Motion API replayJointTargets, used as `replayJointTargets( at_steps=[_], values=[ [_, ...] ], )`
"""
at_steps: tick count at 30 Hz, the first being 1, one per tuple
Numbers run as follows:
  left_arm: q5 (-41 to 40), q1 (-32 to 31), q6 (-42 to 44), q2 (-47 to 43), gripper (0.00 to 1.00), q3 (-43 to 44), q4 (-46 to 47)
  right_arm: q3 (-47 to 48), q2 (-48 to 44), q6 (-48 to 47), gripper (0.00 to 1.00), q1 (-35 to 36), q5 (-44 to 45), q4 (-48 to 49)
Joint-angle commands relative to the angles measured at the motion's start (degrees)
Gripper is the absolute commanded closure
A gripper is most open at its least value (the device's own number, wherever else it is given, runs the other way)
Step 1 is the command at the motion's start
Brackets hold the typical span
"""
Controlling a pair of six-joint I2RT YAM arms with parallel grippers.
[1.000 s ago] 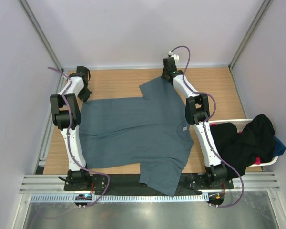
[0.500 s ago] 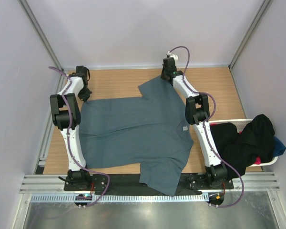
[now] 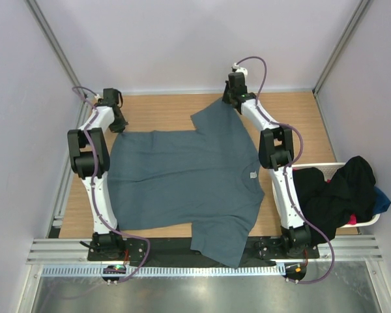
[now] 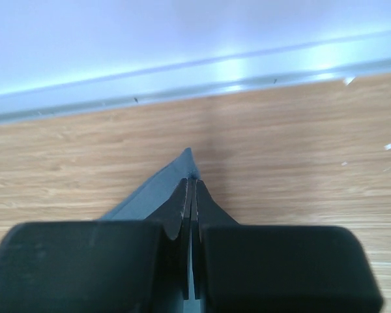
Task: Fold and stack the t-shirts
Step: Fold the tshirt
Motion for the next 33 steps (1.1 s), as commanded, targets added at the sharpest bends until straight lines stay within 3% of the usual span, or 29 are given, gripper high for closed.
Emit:
replayJointTargets(
  at_steps=[1,13,33],
  values=[
    [1.82,0.16,2.72,-5.48,1.00,-1.37,5.78,-0.77,-8.09,-1.66,0.99,-0.65,2.38,6.52],
    [7.00,1.74,6.58,-8.64,1.00,-5.06,15.71,2.65,-7.57,-4.91,0.99,-2.50,1.33,8.20],
    [8.24,3.06,7.47,-9.44,1.00,-3.58,18.09,3.80,-8.10,-9.49,0.99,-3.90,-3.16,10.30]
  ],
)
